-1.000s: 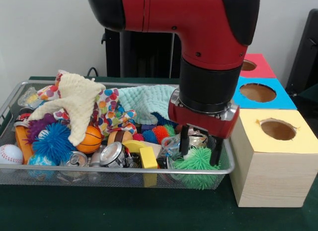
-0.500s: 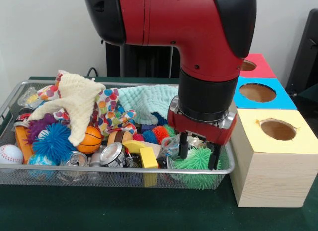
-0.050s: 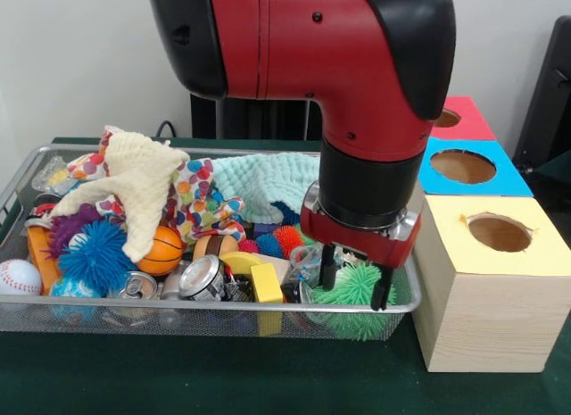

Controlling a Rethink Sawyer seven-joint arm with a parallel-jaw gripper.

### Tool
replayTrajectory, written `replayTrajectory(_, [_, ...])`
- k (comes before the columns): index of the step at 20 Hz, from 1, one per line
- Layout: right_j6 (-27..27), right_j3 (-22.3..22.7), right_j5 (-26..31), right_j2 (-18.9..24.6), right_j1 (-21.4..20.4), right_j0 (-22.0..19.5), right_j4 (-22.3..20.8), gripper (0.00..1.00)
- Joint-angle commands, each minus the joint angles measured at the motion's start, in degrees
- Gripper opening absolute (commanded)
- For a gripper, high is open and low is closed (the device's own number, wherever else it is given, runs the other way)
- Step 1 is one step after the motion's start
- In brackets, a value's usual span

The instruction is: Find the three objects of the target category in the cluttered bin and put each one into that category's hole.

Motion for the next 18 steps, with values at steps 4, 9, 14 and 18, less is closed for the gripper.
replayTrajectory(4, [-11.68,3.94,4.52,3.17,-0.89,0.03,-1.26,1.00])
replayTrajectory(9, [-11.39,5.93,3.95,3.11,-1.90,-0.05,-1.04,1.00])
replayTrajectory(14, [-11.01,6.92,5.12,3.25,-3.16,0.18,-0.33,1.00])
replayTrajectory(18, [-10.66,7.68,6.12,3.19,-4.19,0.36,0.09,1.00])
